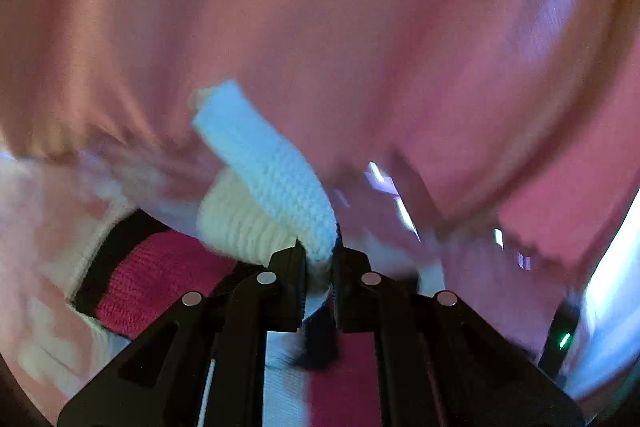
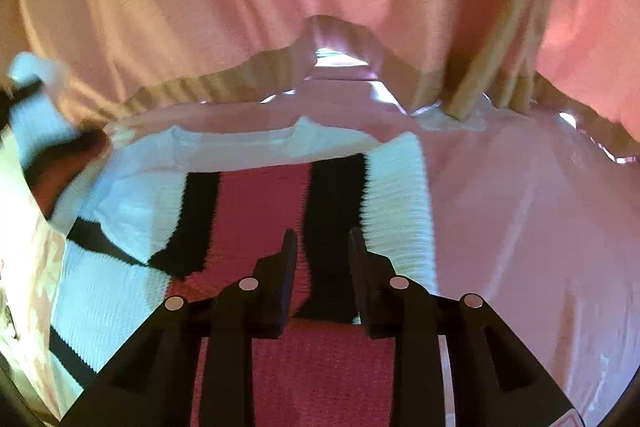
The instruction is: Fold small clothes
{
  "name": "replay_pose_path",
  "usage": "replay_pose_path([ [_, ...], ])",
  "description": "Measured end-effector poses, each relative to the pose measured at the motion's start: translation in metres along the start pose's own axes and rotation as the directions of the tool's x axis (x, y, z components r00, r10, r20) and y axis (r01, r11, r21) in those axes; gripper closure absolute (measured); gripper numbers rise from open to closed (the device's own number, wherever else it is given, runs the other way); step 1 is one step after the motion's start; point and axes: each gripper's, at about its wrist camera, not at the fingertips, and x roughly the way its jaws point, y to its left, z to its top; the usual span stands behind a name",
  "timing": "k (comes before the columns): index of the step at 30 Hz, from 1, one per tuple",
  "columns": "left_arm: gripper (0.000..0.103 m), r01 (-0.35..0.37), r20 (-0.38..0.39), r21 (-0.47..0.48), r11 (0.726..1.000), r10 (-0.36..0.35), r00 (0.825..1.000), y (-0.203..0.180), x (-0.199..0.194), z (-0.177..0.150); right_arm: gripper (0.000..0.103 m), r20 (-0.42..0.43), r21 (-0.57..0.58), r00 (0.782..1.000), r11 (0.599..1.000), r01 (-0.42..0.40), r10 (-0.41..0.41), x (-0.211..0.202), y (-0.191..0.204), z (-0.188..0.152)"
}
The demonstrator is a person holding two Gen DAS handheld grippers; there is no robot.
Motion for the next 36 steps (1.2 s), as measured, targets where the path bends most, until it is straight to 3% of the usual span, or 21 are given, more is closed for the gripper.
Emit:
replay_pose_path([
  [2, 0.082, -0.001, -0.103, -0.009, 1.000, 0.000, 0.995, -0.021, 0.043, -0.034, 0.070, -0.022, 0.010, 1.000, 1.000, 0.012, -0.012, 0.005, -0.013, -0.003],
  [5, 0.056, -0.071, -0.205, -0.054, 0.996, 0.059, 0.977, -0.015, 0.092, -0.078, 0.070, -0.058, 0.011, 0.998, 1.000, 0.027, -0.026, 0.013, -0.028, -0.011],
  [8, 0.043, -0.079, -0.249, -0.121, 0.989, 0.046, 0.967, 0.013, 0.094, -0.098, 0.070, -0.068, 0.006, 0.998, 1.000, 0.002, -0.002, 0.015, -0.033, -0.015],
  [10, 0.034, -0.069, -0.247, -0.171, 0.983, 0.025, 0.969, 0.027, 0.081, -0.092, 0.064, -0.068, -0.004, 0.997, 1.000, -0.026, 0.026, 0.015, -0.030, -0.015],
  [11, 0.027, -0.105, -0.217, -0.204, 0.973, 0.060, 0.974, 0.043, 0.067, -0.085, 0.055, -0.066, -0.007, 0.996, 0.998, -0.060, 0.059, 0.014, -0.027, -0.014],
  [14, 0.018, -0.178, -0.120, -0.237, 0.955, 0.153, 0.981, 0.082, 0.035, -0.070, 0.045, -0.052, 0.016, 0.991, 0.993, -0.121, 0.121, 0.018, -0.018, -0.008],
  [16, 0.018, -0.254, -0.078, -0.296, 0.921, 0.242, 0.967, 0.113, 0.025, -0.059, 0.044, -0.053, 0.054, 0.987, 0.988, -0.147, 0.150, 0.025, -0.008, -0.001],
  [21, 0.018, -0.281, -0.148, -0.477, 0.833, 0.239, 0.960, 0.180, 0.028, -0.066, 0.041, -0.095, 0.057, 0.979, 0.983, -0.174, 0.179, 0.046, 0.039, 0.013],
  [23, 0.020, -0.284, -0.163, -0.500, 0.818, 0.233, 0.959, 0.193, 0.028, -0.070, 0.040, -0.133, 0.037, 0.978, 0.987, -0.158, 0.161, 0.061, 0.061, 0.010],
  [26, 0.020, -0.269, -0.159, -0.499, 0.824, 0.219, 0.963, 0.197, 0.031, -0.064, 0.043, -0.176, -0.035, 0.978, 0.993, -0.116, 0.108, 0.078, 0.084, 0.001],
  [27, 0.020, -0.266, -0.161, -0.499, 0.825, 0.213, 0.964, 0.198, 0.036, -0.062, 0.052, -0.164, -0.067, 0.983, 0.994, -0.090, 0.078, 0.080, 0.087, -0.002],
  [28, 0.021, -0.266, -0.165, -0.500, 0.824, 0.211, 0.963, 0.199, 0.036, -0.062, 0.083, -0.144, -0.095, 0.987, 0.992, -0.080, 0.066, 0.080, 0.086, -0.003],
  [29, 0.021, -0.267, -0.166, -0.502, 0.823, 0.212, 0.963, 0.200, 0.035, -0.062, 0.094, -0.132, -0.085, 0.988, 0.992, -0.088, 0.076, 0.076, 0.081, -0.001],
  [32, 0.022, -0.260, -0.157, -0.494, 0.829, 0.209, 0.965, 0.196, 0.028, -0.062, 0.094, -0.008, 0.006, 0.982, 0.982, -0.189, 0.189, 0.034, 0.053, 0.017],
  [34, 0.022, -0.258, -0.159, -0.483, 0.837, 0.206, 0.966, 0.196, 0.027, -0.062, 0.092, 0.076, -0.024, 0.978, 0.981, -0.194, 0.195, 0.005, 0.035, 0.019],
  [36, 0.022, -0.255, -0.177, -0.473, 0.843, 0.192, 0.965, 0.195, 0.031, -0.065, 0.066, 0.045, -0.029, 0.988, 0.989, -0.144, 0.145, 0.014, 0.017, 0.006],
])
